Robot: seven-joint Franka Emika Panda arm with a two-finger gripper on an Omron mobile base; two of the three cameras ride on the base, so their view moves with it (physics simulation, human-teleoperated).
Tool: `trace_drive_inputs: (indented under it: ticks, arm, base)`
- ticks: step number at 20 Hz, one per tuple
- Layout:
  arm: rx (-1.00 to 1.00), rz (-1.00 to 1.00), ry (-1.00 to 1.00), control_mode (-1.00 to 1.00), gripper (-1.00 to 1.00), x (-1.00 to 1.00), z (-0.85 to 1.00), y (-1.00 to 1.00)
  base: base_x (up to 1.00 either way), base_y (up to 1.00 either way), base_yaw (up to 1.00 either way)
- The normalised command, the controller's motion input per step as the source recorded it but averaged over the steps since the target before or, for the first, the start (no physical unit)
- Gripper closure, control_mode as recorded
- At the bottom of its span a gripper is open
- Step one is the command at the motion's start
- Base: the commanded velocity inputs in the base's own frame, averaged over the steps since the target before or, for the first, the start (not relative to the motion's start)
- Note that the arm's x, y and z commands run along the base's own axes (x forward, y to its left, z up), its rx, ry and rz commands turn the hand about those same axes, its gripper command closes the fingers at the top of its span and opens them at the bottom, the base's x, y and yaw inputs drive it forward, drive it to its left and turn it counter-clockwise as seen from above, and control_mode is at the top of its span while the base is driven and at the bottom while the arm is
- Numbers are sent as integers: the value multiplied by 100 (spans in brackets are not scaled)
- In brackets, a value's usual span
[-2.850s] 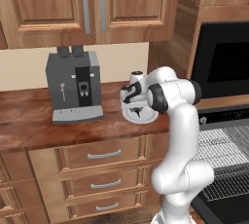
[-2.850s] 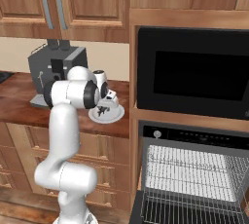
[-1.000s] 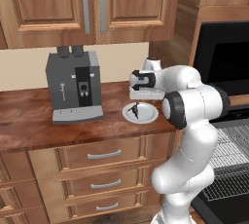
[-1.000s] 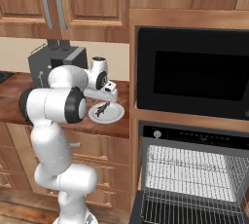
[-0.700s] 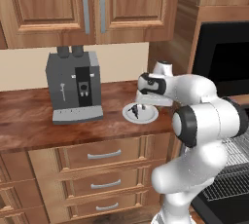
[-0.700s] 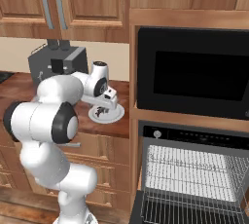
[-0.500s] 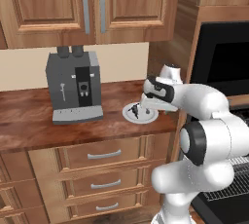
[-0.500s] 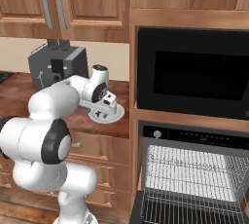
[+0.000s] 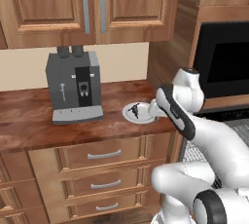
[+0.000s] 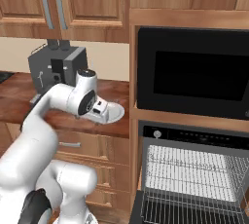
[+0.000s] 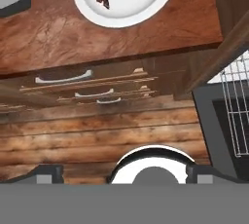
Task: Take the fish from the oven and place it on the plate on the counter.
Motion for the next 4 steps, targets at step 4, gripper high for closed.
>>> trace_drive_inputs:
  ticks: [4]
  arm:
    - [0,4,-19,-100,-100,-79,76,12]
  base:
    - [0,0,0]
